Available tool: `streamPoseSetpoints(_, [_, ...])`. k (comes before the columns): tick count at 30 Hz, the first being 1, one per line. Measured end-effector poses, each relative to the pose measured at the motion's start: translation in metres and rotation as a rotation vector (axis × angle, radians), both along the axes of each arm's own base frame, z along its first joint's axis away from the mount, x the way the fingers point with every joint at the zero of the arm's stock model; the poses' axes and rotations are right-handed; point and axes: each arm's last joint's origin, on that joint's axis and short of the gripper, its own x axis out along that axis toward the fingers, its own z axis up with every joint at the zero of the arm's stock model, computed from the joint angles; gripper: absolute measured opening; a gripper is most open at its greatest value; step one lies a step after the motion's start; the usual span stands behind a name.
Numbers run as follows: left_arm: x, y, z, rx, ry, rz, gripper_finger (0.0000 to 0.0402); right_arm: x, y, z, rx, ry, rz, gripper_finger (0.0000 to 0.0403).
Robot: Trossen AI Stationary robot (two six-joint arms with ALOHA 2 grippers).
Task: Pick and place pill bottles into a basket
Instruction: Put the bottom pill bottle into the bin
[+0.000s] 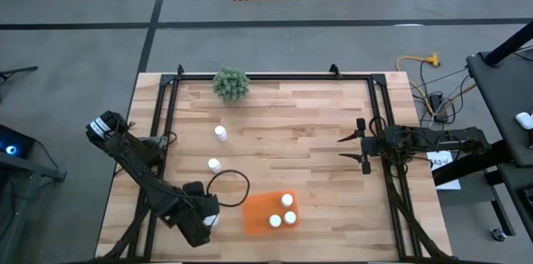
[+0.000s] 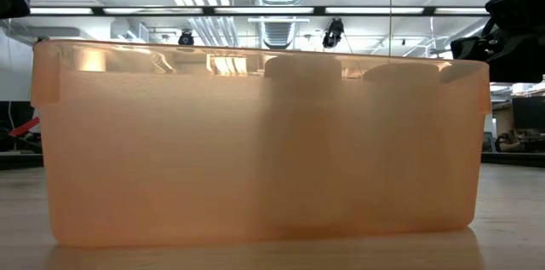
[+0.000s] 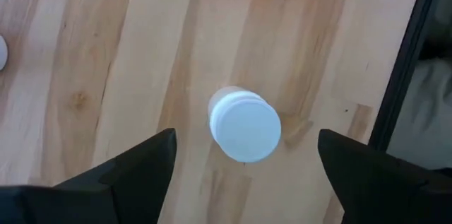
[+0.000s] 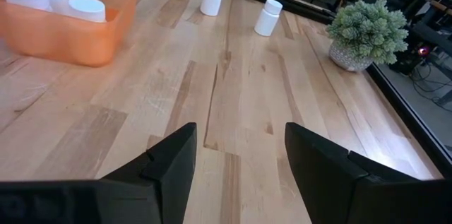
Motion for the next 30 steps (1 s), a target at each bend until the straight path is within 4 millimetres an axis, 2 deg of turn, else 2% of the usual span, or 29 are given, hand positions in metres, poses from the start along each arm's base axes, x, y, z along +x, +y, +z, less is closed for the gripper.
streamPoseSetpoints(8, [0.008,-0.003,-0.016,0.021,0.058,-0.002,0.0327,0.0,0.0,0.0,0.0,0.0,0.0,0.0206])
streamPoseSetpoints(23, [0.011,-0.001,-0.019,0.031,0.06,-0.007,0.0327,0.0,0.0,0.0,0.0,0.0,0.0,0.0206])
streamPoseSetpoints(30, [0.015,-0.003,-0.029,0.045,0.098,-0.008,0.0322,0.0,0.0,0.0,0.0,-0.001,0.001,0.0206])
